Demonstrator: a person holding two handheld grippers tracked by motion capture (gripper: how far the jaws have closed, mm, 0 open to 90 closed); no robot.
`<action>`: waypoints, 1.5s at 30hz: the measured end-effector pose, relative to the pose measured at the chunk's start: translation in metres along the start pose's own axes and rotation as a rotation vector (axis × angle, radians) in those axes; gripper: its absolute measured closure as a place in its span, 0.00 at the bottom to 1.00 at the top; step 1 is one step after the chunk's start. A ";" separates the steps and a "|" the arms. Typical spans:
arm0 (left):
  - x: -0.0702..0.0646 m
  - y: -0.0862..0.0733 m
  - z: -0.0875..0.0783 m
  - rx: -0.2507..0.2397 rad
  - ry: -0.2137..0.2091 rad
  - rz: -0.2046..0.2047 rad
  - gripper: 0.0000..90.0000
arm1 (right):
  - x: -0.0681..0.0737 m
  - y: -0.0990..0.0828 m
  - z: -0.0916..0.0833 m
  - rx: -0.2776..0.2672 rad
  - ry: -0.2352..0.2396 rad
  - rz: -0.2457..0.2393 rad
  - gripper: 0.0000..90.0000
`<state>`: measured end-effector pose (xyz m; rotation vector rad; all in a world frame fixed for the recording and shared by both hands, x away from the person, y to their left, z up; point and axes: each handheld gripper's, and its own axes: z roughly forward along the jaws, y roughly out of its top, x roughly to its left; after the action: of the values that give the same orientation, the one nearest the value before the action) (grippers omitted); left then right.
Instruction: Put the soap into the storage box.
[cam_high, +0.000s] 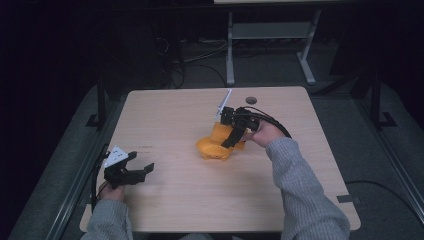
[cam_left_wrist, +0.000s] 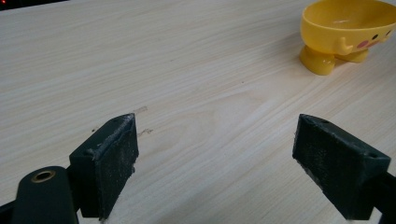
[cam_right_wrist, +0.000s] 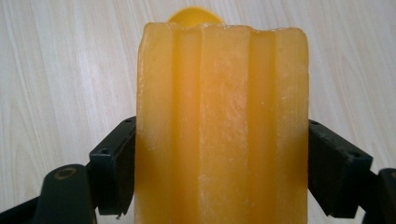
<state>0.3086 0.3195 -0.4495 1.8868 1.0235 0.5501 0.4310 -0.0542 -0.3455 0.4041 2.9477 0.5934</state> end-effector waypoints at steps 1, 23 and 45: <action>0.000 0.000 0.000 0.001 0.001 0.000 0.15 | 0.000 0.000 -0.001 -0.004 0.001 0.000 0.24; 0.001 0.001 -0.001 -0.003 0.001 -0.002 0.15 | 0.000 0.018 0.010 0.012 0.018 -0.038 0.24; 0.001 0.001 -0.001 -0.006 0.000 -0.005 0.15 | -0.001 0.023 0.035 0.038 0.054 -0.040 0.24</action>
<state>0.3088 0.3205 -0.4486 1.8780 1.0252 0.5496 0.4429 -0.0216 -0.3686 0.3363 3.0152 0.5529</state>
